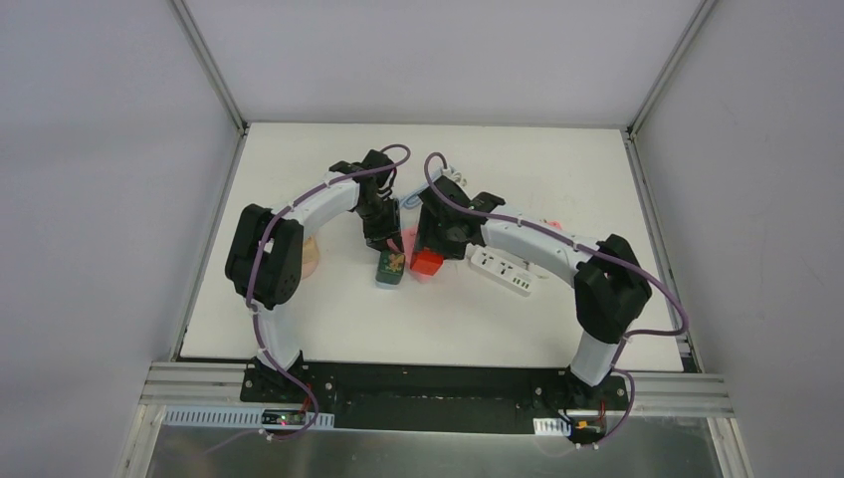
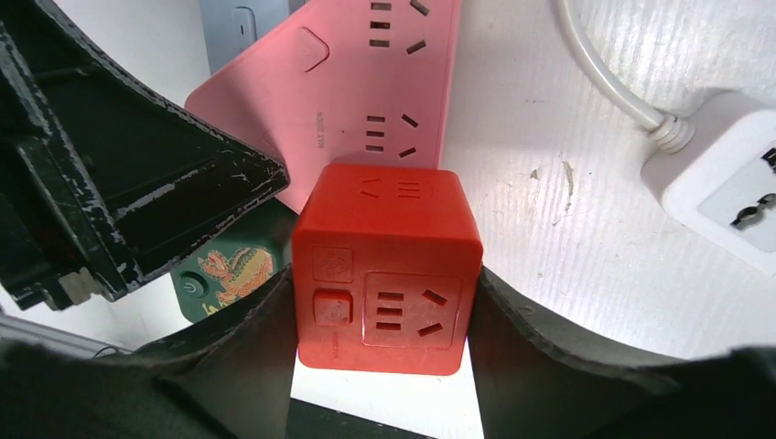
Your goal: Pull the plug off the socket
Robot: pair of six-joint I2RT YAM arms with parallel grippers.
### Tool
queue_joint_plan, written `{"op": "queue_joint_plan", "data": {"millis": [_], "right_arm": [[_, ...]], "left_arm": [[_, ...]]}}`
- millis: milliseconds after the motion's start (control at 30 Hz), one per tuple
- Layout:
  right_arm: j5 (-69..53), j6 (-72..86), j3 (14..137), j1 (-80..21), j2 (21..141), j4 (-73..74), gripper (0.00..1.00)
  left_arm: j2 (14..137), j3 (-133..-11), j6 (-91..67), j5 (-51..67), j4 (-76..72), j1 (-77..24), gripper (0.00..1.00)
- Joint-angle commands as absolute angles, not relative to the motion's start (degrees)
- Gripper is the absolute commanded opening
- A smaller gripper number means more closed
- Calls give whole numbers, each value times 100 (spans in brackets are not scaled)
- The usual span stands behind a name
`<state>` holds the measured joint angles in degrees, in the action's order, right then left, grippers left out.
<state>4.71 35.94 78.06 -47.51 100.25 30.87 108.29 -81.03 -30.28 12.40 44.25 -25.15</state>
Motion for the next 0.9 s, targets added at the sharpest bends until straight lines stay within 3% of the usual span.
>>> {"op": "queue_joint_plan", "data": {"millis": [0, 167, 300, 633, 767, 867], "right_arm": [[1116, 3549, 9176, -4823, 10144, 3844, 0], [1376, 3516, 10057, -5040, 11038, 4523, 0], [1215, 3451, 10257, -5064, 11095, 4554, 0], [-904, 3628, 8090, -4176, 9154, 2198, 0], [-1306, 3681, 7954, -4146, 9261, 1930, 0], [-819, 3545, 8327, -4403, 9656, 2310, 0]], "left_arm": [[11281, -7797, -2602, 35, 4984, -2435, 35], [11309, -7787, -2603, 35, 4987, -2435, 35], [11312, -7796, -2589, 30, 5001, -2435, 34], [11381, -7822, -2566, 35, 5021, -2435, 33], [11414, -7831, -2566, 35, 5020, -2435, 33], [11426, -7822, -2566, 35, 5011, -2436, 32]]}}
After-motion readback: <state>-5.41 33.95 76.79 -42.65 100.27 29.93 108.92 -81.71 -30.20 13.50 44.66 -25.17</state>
